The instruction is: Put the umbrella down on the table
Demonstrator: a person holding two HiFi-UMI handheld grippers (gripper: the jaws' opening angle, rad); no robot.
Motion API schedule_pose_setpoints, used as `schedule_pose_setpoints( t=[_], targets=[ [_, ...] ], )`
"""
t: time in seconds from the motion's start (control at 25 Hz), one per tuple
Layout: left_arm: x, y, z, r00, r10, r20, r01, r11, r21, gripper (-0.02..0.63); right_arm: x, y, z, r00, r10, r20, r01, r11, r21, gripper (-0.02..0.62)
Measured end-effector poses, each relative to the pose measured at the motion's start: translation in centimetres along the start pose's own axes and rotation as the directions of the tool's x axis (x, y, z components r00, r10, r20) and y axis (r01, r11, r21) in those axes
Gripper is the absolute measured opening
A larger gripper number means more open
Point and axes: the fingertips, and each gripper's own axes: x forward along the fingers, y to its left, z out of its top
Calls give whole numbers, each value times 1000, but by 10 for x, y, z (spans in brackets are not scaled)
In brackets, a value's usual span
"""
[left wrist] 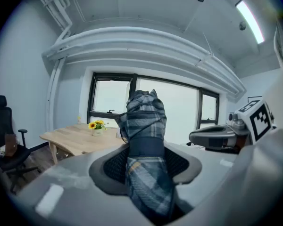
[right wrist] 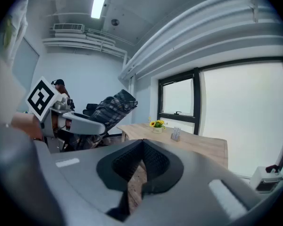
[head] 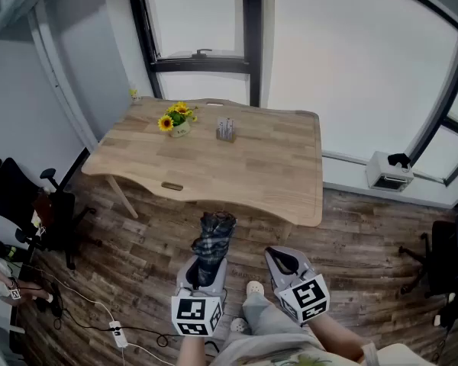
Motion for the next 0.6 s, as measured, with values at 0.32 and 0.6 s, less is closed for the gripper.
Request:
schedule_pose_setpoints(
  t=[0.32, 0.6],
  targets=[
    [31, 9, 16, 1000, -6, -1, 6, 1000, 14, 206, 27, -22, 9, 1000, 6, 22, -6, 1000, -9, -2],
    [63, 27, 28, 1000, 8, -6, -8, 1000, 24, 206, 59, -43, 16, 999, 21, 27, -21, 1000, 8, -2]
  ],
)
